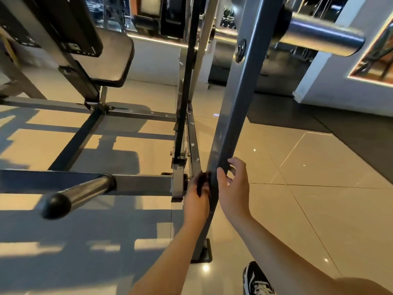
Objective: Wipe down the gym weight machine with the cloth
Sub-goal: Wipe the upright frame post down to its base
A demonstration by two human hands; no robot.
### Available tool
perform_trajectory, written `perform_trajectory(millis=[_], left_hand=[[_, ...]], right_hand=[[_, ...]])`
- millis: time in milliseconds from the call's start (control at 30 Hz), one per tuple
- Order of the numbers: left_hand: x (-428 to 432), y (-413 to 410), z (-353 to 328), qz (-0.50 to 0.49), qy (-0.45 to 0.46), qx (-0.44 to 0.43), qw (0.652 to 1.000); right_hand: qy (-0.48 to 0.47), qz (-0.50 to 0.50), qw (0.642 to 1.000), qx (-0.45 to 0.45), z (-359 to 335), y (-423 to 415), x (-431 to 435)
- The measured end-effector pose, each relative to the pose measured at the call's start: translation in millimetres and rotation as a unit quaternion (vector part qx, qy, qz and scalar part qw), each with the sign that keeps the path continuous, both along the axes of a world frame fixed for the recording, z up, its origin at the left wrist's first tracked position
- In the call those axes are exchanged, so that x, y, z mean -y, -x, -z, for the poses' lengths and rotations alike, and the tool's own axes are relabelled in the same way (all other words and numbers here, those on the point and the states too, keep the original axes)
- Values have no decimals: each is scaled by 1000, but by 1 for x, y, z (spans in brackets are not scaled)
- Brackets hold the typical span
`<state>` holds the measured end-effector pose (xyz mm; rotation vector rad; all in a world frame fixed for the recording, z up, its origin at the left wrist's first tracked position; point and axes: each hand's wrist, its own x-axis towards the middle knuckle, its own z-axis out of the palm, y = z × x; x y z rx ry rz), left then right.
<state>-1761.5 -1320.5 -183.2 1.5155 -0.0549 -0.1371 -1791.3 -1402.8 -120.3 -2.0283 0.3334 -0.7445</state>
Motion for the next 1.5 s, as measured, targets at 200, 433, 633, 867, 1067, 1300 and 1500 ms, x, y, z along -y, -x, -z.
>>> perform_trajectory(millis=[200, 433, 633, 867, 1067, 1300, 1500], left_hand=[[3, -27, -64, 33, 23, 110, 993], [-3, -45, -69, 45, 68, -28, 996], [3, -49, -112, 90, 69, 153, 982], [-1, -45, -72, 85, 19, 81, 993], [3, -41, -120, 89, 36, 196, 976], [-12, -29, -70, 106, -56, 119, 986], [-7, -37, -116, 137, 48, 113, 983]], right_hand=[[30, 15, 999, 24, -25, -11, 3], [-43, 48, 997, 40, -51, -19, -1], [-54, 58, 996, 38, -53, -28, 1], [-60, 57, 996, 20, -47, -29, 2], [-83, 32, 996, 24, -47, -24, 9], [-86, 43, 995, 21, -47, -23, 5], [-115, 32, 992, 32, -45, -20, 2]])
